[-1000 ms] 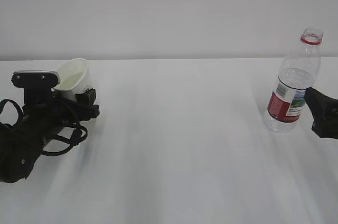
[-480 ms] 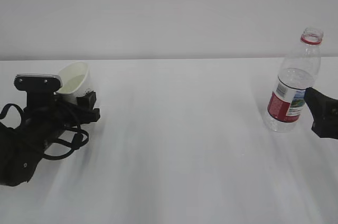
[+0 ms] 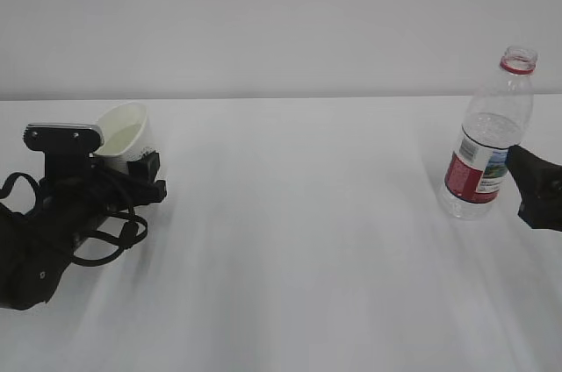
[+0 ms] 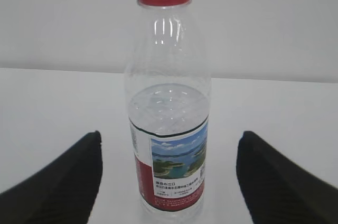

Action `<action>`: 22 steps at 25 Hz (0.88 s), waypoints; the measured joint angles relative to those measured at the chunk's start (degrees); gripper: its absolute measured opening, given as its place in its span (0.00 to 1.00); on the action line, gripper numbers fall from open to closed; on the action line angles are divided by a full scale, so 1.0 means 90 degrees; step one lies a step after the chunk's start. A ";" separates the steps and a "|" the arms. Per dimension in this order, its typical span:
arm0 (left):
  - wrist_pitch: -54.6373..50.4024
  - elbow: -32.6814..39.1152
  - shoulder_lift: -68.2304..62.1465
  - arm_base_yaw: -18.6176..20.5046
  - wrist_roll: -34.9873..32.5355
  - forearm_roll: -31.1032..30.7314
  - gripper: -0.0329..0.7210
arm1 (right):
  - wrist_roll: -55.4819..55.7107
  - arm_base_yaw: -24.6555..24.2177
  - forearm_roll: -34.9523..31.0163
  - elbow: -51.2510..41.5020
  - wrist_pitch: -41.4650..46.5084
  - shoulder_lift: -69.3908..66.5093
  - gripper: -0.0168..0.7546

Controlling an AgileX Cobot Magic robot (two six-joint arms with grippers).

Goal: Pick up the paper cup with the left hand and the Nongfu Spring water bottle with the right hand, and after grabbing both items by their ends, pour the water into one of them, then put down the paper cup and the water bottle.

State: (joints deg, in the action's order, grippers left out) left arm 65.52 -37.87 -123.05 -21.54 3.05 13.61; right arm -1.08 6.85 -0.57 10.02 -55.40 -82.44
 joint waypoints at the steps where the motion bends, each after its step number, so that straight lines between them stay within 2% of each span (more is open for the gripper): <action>1: 0.0000 0.0000 0.0000 0.0000 0.0000 0.0000 0.69 | 0.0000 0.0000 0.0000 0.0000 0.0000 0.0000 0.79; 7: 0.0000 0.0000 0.0000 0.0000 0.0000 0.0000 0.82 | 0.0000 0.0000 0.0000 0.0000 0.0000 0.0000 0.79; 13: 0.0000 0.0000 0.0000 0.0000 0.0000 0.0000 0.86 | 0.0000 0.0000 0.0000 0.0000 0.0000 0.0000 0.79; 18: 0.0000 0.0000 0.0000 0.0000 0.0000 0.0000 0.95 | 0.0000 0.0000 0.0000 0.0000 0.0000 0.0000 0.79; 22: 0.0000 0.0000 -0.0011 0.0000 0.0000 0.0000 0.96 | 0.0000 0.0000 0.0000 0.0000 0.0000 0.0000 0.79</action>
State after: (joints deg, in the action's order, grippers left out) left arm 65.52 -37.87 -123.15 -21.54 3.05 13.61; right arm -1.08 6.85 -0.57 10.02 -55.40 -82.44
